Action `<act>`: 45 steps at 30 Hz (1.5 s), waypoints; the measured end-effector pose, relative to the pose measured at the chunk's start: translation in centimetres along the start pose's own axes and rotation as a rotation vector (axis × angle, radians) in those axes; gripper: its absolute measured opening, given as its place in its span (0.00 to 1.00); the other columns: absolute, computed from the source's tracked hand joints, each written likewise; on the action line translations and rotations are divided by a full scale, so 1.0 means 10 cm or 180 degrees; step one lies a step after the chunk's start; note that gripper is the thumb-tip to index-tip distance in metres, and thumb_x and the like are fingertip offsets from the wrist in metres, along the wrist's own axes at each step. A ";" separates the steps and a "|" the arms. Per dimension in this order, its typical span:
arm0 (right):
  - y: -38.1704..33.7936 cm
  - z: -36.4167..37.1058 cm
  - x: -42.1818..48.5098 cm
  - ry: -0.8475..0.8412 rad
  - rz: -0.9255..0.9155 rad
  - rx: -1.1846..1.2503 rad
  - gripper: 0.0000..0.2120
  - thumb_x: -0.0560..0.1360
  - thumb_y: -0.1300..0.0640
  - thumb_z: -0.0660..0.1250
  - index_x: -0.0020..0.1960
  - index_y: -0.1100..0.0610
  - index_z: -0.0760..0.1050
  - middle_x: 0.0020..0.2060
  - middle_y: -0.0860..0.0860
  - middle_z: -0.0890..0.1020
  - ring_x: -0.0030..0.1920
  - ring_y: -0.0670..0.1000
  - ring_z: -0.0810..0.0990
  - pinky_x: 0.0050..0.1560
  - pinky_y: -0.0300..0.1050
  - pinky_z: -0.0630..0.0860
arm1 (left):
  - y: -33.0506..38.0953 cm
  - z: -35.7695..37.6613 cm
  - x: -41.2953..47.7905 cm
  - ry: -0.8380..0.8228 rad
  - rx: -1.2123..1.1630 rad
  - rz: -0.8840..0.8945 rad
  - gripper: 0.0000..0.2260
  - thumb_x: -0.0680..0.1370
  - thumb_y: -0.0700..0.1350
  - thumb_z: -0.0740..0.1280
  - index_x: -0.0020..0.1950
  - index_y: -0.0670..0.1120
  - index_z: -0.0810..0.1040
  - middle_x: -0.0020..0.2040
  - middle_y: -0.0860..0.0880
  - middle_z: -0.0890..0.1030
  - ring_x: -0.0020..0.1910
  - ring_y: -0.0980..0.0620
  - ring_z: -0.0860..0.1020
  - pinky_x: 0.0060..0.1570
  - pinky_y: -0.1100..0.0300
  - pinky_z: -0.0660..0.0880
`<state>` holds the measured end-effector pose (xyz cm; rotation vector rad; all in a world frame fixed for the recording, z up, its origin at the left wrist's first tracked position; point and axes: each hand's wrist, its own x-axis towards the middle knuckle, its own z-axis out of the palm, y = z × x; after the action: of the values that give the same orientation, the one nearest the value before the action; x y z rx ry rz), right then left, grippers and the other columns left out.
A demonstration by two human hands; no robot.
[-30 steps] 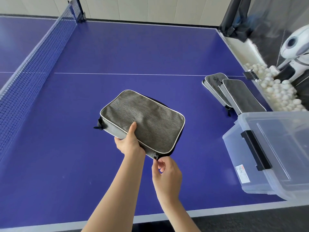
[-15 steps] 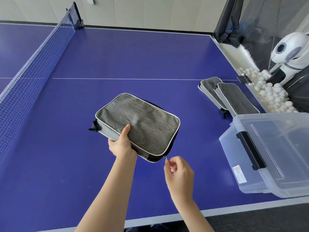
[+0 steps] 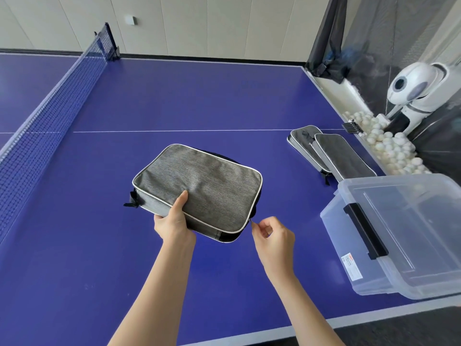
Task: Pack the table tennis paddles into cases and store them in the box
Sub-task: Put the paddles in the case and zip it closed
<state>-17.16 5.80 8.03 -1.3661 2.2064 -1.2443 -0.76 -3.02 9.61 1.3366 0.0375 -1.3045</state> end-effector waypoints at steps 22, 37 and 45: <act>0.63 0.44 -0.78 -0.0992 -0.0059 -0.0683 0.11 0.73 0.57 0.72 0.36 0.59 0.73 0.28 0.49 0.75 0.29 0.47 0.69 0.31 0.39 0.66 | -0.45 -0.94 0.57 0.0136 0.0659 -0.0499 0.20 0.65 0.42 0.80 0.51 0.49 0.75 0.52 0.51 0.82 0.48 0.52 0.81 0.43 0.57 0.77; 0.82 0.60 -1.08 -0.1353 -0.0013 -0.0769 0.10 0.73 0.56 0.71 0.37 0.59 0.74 0.30 0.50 0.78 0.32 0.51 0.76 0.33 0.44 0.72 | -0.62 -1.28 0.73 0.0562 0.2105 -0.0117 0.23 0.63 0.56 0.80 0.44 0.45 0.72 0.44 0.48 0.78 0.40 0.48 0.77 0.34 0.59 0.74; 0.89 0.67 -1.21 -0.1370 0.0036 -0.0743 0.10 0.72 0.56 0.72 0.37 0.59 0.74 0.29 0.49 0.78 0.31 0.50 0.75 0.31 0.41 0.69 | -0.72 -1.44 0.41 0.0354 0.3309 0.1092 0.39 0.69 0.54 0.76 0.75 0.47 0.60 0.70 0.47 0.64 0.65 0.46 0.68 0.63 0.46 0.70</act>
<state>-12.15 13.99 -5.38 -1.5311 2.0868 -0.6222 4.86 6.53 -2.78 2.1530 -0.8595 -0.9474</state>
